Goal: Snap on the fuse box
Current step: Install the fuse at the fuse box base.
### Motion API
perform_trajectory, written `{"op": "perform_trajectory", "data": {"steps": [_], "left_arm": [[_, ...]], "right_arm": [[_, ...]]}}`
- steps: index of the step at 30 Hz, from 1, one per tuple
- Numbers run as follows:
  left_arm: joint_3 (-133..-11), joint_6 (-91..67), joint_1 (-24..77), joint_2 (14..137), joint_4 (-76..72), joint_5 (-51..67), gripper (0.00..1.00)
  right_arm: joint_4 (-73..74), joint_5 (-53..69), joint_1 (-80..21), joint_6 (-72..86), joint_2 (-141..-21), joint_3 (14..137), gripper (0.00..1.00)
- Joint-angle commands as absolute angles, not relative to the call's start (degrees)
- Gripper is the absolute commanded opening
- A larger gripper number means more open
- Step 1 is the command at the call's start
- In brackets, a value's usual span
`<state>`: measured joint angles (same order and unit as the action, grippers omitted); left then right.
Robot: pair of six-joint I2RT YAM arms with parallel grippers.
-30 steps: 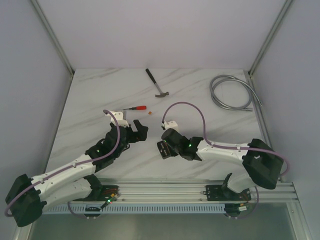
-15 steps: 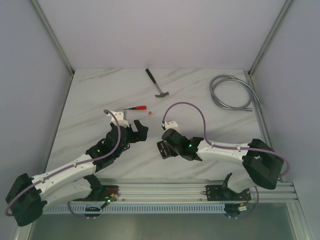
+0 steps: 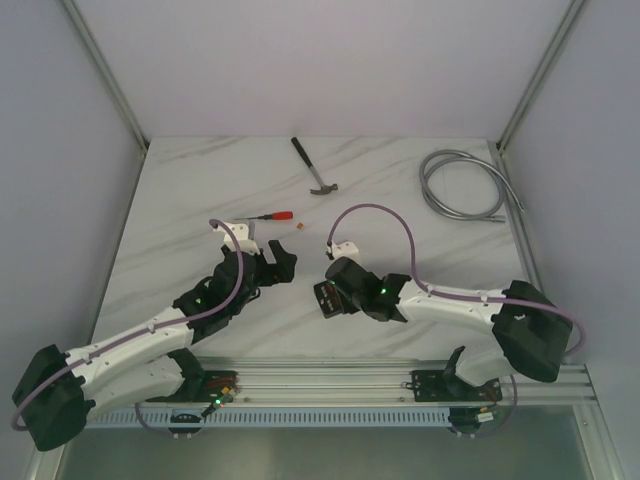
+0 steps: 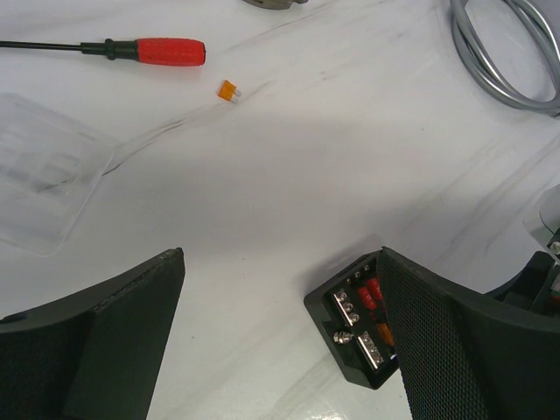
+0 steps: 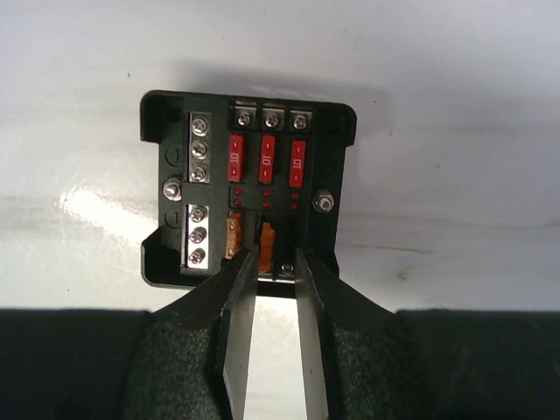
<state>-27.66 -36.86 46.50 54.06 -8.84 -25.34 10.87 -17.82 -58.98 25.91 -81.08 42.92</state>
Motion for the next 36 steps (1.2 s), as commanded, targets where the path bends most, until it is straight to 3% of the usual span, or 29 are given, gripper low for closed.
{"op": "perform_trajectory", "data": {"steps": [1,16,27,36], "left_arm": [[-28.13,-37.02,46.31,54.06,-8.26,-25.37,1.00],[-27.73,-37.00,46.34,53.20,-8.26,-25.53,1.00],[-27.66,-36.91,46.34,52.73,-8.08,-25.51,1.00],[-27.58,-36.91,46.31,52.56,-7.93,-25.60,1.00]], "right_arm": [[13.85,-19.16,-58.69,27.96,-82.20,45.14,0.29],[13.11,-17.06,-58.63,26.50,-84.27,47.87,0.27],[14.38,-17.63,-58.63,26.89,-85.52,48.56,0.16],[16.52,-19.78,-58.21,27.29,-84.64,48.35,0.18]]}}
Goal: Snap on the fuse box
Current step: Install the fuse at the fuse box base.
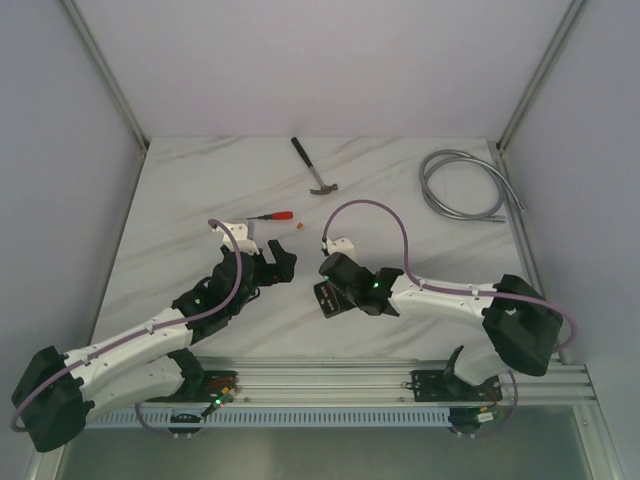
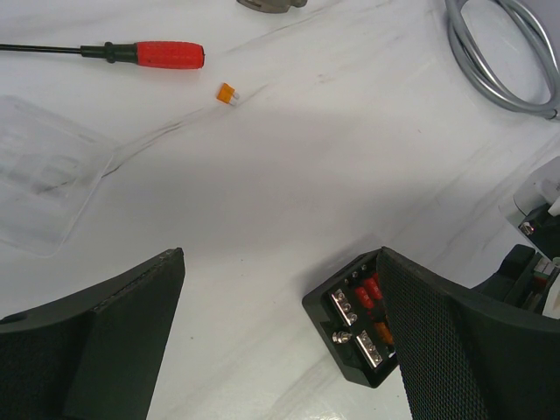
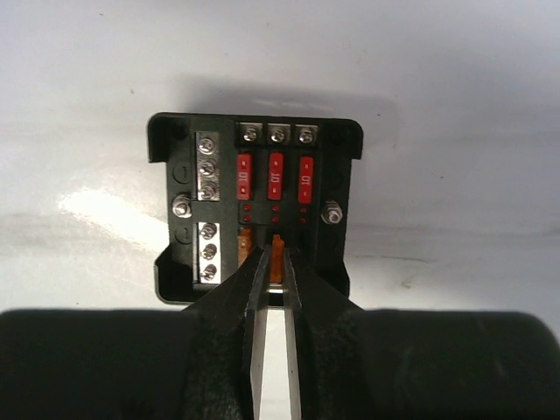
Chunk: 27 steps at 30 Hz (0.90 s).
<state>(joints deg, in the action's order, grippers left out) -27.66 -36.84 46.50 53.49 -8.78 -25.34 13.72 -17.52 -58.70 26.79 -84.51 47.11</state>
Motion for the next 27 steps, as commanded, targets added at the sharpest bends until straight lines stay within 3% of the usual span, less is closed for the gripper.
{"op": "perform_trajectory", "data": {"steps": [1,18,27], "left_arm": [[-27.64,-36.91,46.30,52.56,-7.91,-25.63,1.00],[-27.82,-36.87,46.31,52.69,-7.85,-25.62,1.00],[-27.86,-36.91,46.32,52.89,-7.91,-25.80,1.00]], "right_arm": [[16.48,-19.85,-58.11,27.33,-84.47,48.26,0.18],[17.77,-17.57,-58.33,25.57,-88.77,50.45,0.00],[20.97,-17.94,-59.46,24.64,-92.38,51.82,0.00]]}}
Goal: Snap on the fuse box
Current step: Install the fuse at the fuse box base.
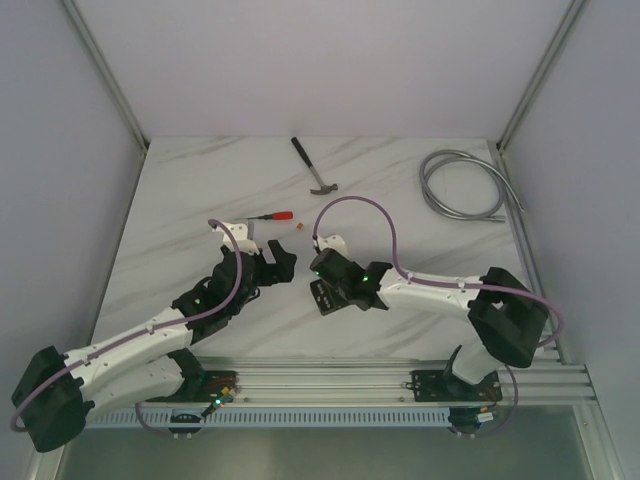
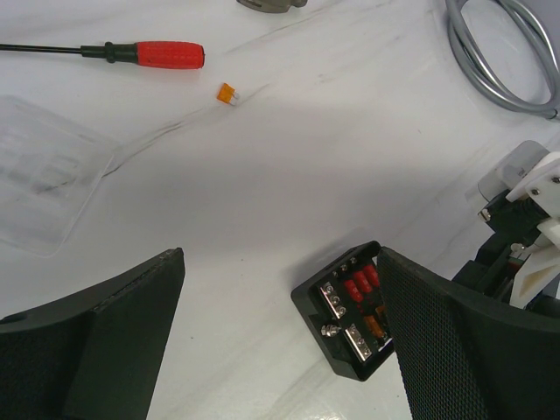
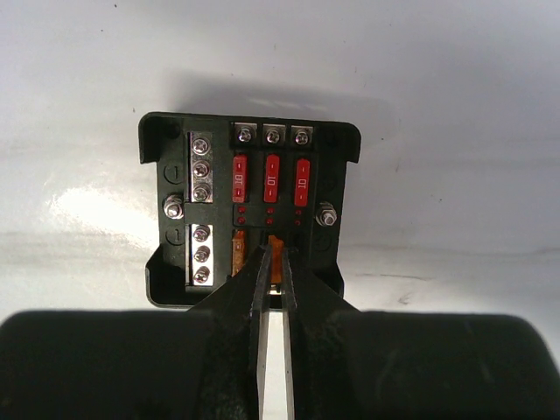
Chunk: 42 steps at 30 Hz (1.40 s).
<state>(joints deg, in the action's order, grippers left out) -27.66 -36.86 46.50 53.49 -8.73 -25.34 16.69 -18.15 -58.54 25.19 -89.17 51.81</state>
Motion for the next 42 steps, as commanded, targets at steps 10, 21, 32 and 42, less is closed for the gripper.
{"op": "perform_trajectory", "data": {"steps": [10,21,32,42], "left_arm": [[-27.53,-39.19,46.32,52.31,-6.93,-28.14,1.00],[-25.16,-43.28,44.37,47.85,-3.71,-31.43,1.00],[-24.91,-43.42,43.79,47.65,-3.28,-31.12,1.00],[-24.83,-43.62,43.36,46.93,-2.47,-31.18,1.00]], "right_arm": [[23.51,-20.46,-62.09,24.64,-95.69,54.95,0.00],[24.11,-19.12,-61.79,26.24,-96.39,50.88,0.00],[24.12,-16.53,-60.17,24.85,-99.74,50.34,0.00],[25.25,-13.72,-58.91,24.02,-99.36,49.32,0.00]]}}
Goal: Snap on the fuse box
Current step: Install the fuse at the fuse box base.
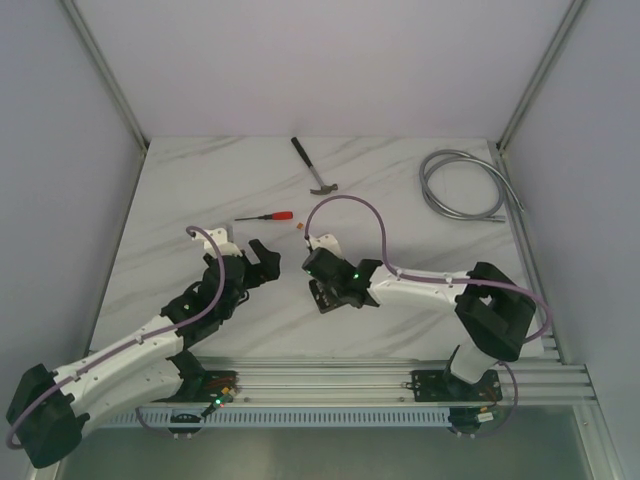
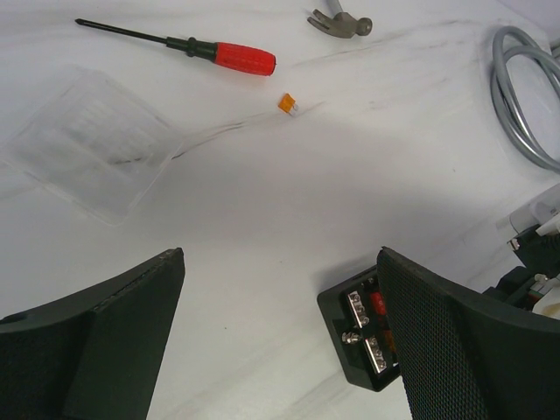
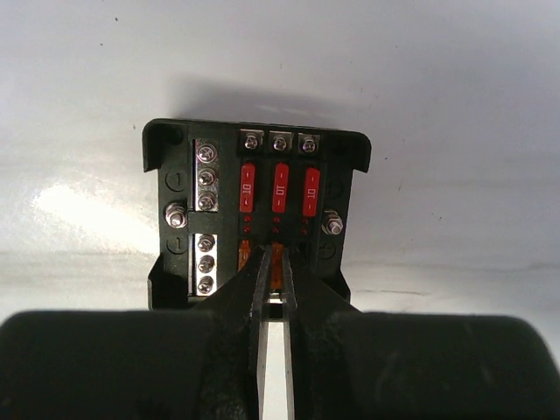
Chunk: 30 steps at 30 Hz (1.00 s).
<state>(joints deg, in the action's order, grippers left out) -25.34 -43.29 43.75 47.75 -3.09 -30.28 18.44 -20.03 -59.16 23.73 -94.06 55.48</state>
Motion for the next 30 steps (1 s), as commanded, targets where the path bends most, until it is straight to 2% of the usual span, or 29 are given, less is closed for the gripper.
{"op": "perform_trajectory", "data": {"steps": [1,13,22,30], "left_arm": [[-24.86,-43.67,43.36,46.93,-2.47,-31.14,1.00],[-24.91,-43.55,43.35,46.73,-2.34,-30.94,1.00],[-24.64,-43.58,43.33,46.04,-2.12,-31.12,1.00],[-24.66,-43.62,43.33,45.99,-2.03,-30.61,1.00]], "right_arm": [[25.57,-13.88,-59.32,23.97,-98.72,48.89,0.00],[26.66,-14.92,-62.05,24.51,-100.14,48.33,0.00],[26.09,-14.04,-57.47,26.73,-92.08,40.96,0.00],[24.46,-13.31,-57.55,24.85,-100.13,43.76,0.00]]}}
